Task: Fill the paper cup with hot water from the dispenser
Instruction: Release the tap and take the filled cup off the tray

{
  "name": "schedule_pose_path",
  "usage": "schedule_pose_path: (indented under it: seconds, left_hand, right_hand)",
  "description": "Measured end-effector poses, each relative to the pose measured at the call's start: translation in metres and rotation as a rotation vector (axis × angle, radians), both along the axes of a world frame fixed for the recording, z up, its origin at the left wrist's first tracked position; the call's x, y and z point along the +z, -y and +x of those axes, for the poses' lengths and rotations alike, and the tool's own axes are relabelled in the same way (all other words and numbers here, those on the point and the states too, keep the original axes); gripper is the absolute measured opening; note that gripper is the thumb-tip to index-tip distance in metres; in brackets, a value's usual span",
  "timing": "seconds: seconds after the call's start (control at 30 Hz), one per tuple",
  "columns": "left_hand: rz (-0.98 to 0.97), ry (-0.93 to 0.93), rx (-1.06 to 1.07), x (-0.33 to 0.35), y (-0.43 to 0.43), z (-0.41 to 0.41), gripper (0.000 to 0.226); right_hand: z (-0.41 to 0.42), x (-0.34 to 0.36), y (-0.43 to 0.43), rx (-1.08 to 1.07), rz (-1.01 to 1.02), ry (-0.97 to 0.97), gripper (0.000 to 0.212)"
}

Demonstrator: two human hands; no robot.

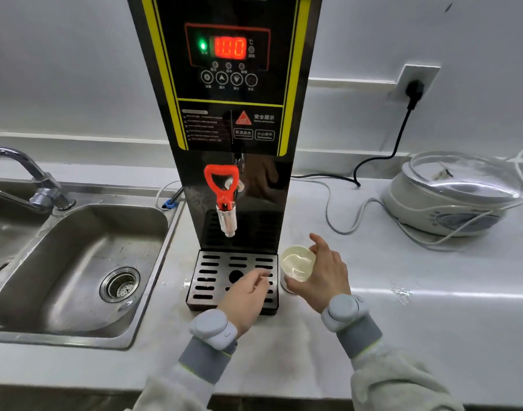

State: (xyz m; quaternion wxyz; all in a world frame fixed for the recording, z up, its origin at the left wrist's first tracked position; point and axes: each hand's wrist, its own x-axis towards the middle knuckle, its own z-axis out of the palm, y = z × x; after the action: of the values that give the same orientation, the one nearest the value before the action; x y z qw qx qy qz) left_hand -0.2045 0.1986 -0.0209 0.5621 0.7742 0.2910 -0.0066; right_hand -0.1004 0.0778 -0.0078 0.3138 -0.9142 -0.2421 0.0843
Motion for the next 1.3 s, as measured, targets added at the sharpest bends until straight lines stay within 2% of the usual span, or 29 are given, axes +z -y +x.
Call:
schedule_pose_path:
  seconds: [0.4,0.8,1.3]
  left_hand:
    - [-0.062,0.071,-0.058,0.004,0.038,0.066,0.041]
    - [-0.125,0.093,0.095,-0.017,0.049,0.139,0.047]
    - [-0.245,0.036,0.168,-0.026,0.058,0.155,0.048]
  right_hand:
    - [0.053,-0.013,0.030,-0.096,-0.010,-0.014,0.093]
    - [0.119,-0.036,0.023,-0.099,-0.009,-0.006,0.092]
    - [0.131,-0.047,0.021,-0.067,-0.063,-0.021,0.092]
